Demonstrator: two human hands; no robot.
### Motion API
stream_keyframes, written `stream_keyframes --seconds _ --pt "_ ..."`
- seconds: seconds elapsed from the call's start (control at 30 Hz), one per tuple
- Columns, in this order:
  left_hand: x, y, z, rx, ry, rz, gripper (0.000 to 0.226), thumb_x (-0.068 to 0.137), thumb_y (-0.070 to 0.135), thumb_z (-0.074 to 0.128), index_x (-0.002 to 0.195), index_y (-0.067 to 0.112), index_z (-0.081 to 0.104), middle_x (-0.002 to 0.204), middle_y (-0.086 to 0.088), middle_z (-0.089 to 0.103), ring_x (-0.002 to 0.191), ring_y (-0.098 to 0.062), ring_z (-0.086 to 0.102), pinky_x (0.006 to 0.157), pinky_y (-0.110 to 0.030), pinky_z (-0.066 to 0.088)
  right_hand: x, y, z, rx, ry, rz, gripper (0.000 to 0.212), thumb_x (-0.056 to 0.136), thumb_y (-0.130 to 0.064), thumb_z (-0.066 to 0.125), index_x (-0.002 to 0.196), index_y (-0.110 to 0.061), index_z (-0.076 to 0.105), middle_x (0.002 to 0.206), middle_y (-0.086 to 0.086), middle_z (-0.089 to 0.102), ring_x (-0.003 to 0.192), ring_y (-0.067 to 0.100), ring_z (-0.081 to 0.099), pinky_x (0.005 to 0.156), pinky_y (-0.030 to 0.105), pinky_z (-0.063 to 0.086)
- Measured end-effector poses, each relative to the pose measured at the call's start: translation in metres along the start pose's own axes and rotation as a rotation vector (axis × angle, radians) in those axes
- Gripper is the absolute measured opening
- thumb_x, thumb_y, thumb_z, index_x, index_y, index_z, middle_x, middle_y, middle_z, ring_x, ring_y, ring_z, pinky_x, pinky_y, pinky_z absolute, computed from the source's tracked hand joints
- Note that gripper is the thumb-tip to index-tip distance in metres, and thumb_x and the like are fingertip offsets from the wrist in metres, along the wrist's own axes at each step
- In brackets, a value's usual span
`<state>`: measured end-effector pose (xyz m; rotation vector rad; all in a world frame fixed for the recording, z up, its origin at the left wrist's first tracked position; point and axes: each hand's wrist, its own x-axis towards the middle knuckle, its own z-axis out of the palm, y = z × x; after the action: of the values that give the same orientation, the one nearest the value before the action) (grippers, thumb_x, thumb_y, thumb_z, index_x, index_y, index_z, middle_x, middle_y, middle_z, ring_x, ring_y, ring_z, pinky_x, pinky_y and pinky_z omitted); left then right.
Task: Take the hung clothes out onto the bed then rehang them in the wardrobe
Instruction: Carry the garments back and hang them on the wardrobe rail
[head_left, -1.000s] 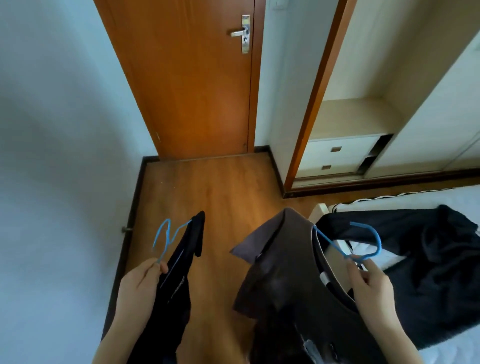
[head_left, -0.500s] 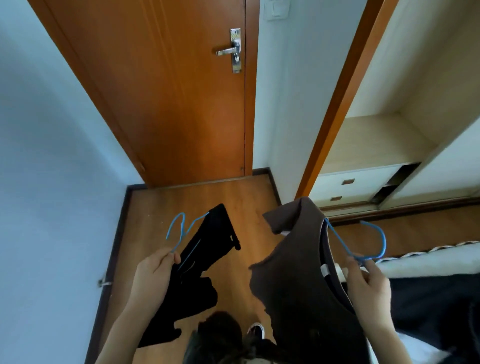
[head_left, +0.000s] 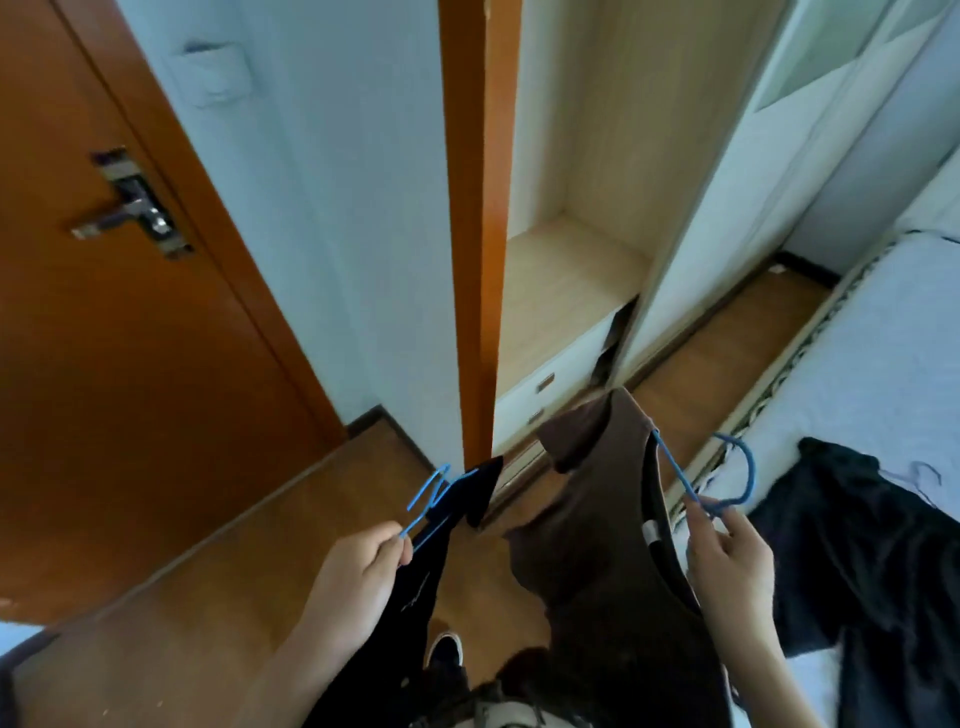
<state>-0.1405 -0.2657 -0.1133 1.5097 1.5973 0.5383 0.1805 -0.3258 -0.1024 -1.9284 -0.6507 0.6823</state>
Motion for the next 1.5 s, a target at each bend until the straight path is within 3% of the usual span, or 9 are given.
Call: stream_keyframes --seconds 0.2,0.4,0.63,0.77,0.9,1.07,1.23,1.37,1.5 --pt "0.121 0.092 0.018 -0.029 -0.177 0.185 0.039 0.096 0.015 0.048 0.058 0.024 0.052 0.044 0.008 0.048 0.047 -0.006 0.038 0.047 -0.017 0.031 0.066 -0.044 0.008 0.079 0.157 0.008 0.035 0.094 -0.031 0.056 0.088 0.004 0.055 0.056 0.008 0.030 0.054 0.021 0.025 0.052 0.031 0.024" --pt "0.221 0.172 0.077 -0.187 -0.351 0.205 0.032 0.092 0.033 0.047 0.063 0.025 0.056 0.052 0.004 0.032 0.052 -0.016 0.031 0.057 -0.035 0.022 0.168 -0.072 0.002 0.115 0.242 -0.034 0.022 0.094 -0.028 0.057 0.080 -0.012 0.066 0.047 -0.001 0.033 0.042 0.012 0.026 0.047 0.025 0.023" --pt "0.331 0.273 0.143 -0.375 -0.182 0.120 0.023 0.068 0.049 0.052 0.064 0.032 0.068 0.071 -0.001 0.056 0.074 -0.014 0.053 0.075 -0.035 0.040 0.331 -0.120 -0.012 0.086 0.142 -0.153 0.016 0.094 -0.022 0.059 0.080 -0.018 0.066 0.045 -0.006 0.039 0.039 0.004 0.030 0.039 0.016 0.025" --pt "0.380 0.343 0.157 -0.439 -0.095 0.172 0.024 0.083 0.028 0.050 0.063 0.018 0.059 0.045 0.010 0.036 0.044 -0.005 0.031 0.046 -0.017 0.027 0.414 -0.168 -0.021 0.041 0.009 -0.251 0.015 0.093 -0.023 0.060 0.080 -0.019 0.067 0.045 -0.006 0.043 0.041 0.006 0.034 0.043 0.018 0.028" --pt "0.435 0.405 0.147 -0.520 -0.049 0.192 0.025 0.092 0.012 0.051 0.068 0.003 0.053 0.041 0.011 0.024 0.030 0.000 0.019 0.031 -0.010 0.016 0.491 -0.233 -0.016 0.128 -0.113 -0.311 0.017 0.094 -0.020 0.060 0.079 -0.018 0.069 0.045 -0.004 0.044 0.044 0.011 0.036 0.048 0.026 0.030" --pt "0.503 0.469 0.106 -0.378 0.163 0.328 0.027 0.072 0.032 0.044 0.052 0.024 0.061 0.037 0.007 0.023 0.030 -0.008 0.017 0.046 -0.024 0.010 0.572 -0.333 0.003 0.162 -0.195 -0.409 0.018 0.094 -0.020 0.059 0.085 -0.009 0.071 0.046 -0.003 0.040 0.043 0.010 0.033 0.050 0.029 0.027" --pt "0.556 0.533 0.059 -0.232 0.369 0.491 0.023 0.070 0.031 0.043 0.059 0.020 0.060 0.036 0.005 0.025 0.033 -0.010 0.020 0.051 -0.028 0.017 0.632 -0.428 0.027 0.257 -0.274 -0.432 0.035 0.090 -0.016 0.054 0.084 0.018 0.053 0.053 0.004 0.033 0.043 0.013 0.031 0.045 0.026 0.027" --pt "0.589 0.579 0.031 -0.117 0.503 0.558 0.022 0.067 0.032 0.040 0.063 0.026 0.061 0.034 0.002 0.036 0.040 -0.016 0.034 0.051 -0.031 0.025 0.665 -0.511 0.037 0.409 -0.413 -0.420 0.029 0.095 -0.003 0.045 0.067 -0.005 0.047 0.048 0.000 0.031 0.035 0.008 0.027 0.033 0.018 0.023" --pt "0.622 0.612 0.010 -0.007 0.567 0.544 0.030 0.080 0.035 0.042 0.059 0.043 0.061 0.038 0.004 0.048 0.050 -0.014 0.046 0.055 -0.027 0.033 0.705 -0.591 0.052 0.488 -0.451 -0.446 0.023 0.098 -0.008 0.042 0.075 -0.010 0.047 0.046 -0.005 0.036 0.032 0.005 0.029 0.032 0.018 0.021"
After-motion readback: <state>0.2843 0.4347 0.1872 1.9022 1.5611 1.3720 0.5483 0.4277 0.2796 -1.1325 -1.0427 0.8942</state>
